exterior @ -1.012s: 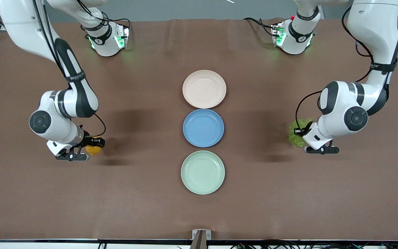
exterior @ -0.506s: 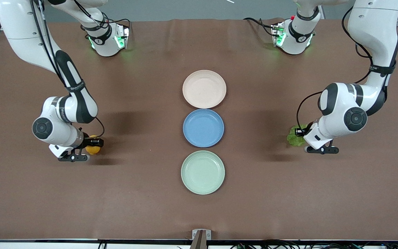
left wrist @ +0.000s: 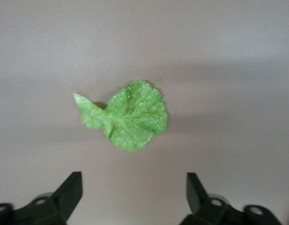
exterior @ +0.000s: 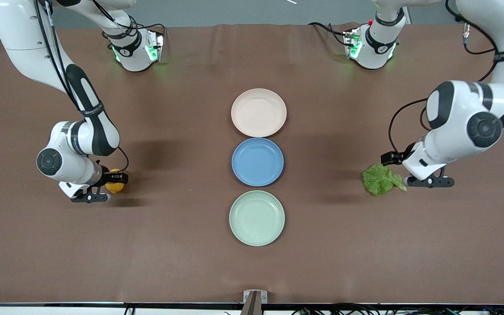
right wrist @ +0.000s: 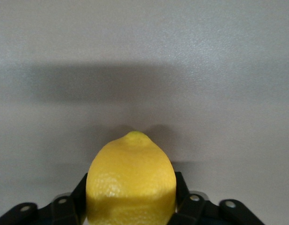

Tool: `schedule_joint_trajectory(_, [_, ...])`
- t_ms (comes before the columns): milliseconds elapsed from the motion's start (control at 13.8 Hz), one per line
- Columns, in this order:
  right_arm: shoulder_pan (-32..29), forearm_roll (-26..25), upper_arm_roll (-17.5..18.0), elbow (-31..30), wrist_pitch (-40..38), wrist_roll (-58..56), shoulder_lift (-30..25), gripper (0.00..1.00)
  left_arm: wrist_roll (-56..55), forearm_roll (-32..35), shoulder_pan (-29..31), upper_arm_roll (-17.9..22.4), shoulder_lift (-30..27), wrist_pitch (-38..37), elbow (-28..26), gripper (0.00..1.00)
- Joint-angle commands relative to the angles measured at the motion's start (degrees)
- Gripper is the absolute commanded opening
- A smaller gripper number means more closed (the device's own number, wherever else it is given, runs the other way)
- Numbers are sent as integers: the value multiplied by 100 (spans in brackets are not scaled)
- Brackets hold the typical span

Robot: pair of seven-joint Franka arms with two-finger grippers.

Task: Pick lemon and lettuce from plates

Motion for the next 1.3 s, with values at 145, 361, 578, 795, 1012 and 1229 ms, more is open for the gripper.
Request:
schedule_joint_trajectory(145, [-22, 3, 101, 620, -1003, 9, -398, 100, 50, 82, 71, -55, -546, -1148, 725, 100])
schedule_joint_trajectory(361, [-31, -32, 75, 869, -1718, -9, -853, 100, 58, 55, 89, 6, -1021, -1764, 1191, 100])
schedule_joint_trajectory(578, [-75, -329, 57, 1122, -2612, -9, -1408, 100, 50, 55, 229, -2, -1092, -2318, 1920, 100])
schedule_joint_trajectory(795, [-233, -630, 66, 2069, -3982, -44, -1515, 100, 15, 38, 238, -2, -1092, -2372, 2273, 100])
schedule_joint_trajectory(1012, [-260, -647, 66, 2608, -4487, 9, -1489, 100, -3, 20, 229, -2, -1092, -2372, 2371, 100])
schedule_joint_trajectory(1229, [-242, -638, 75, 3161, -4828, 0, -1445, 100, 23, -137, 352, -11, -1092, -2460, 2493, 100])
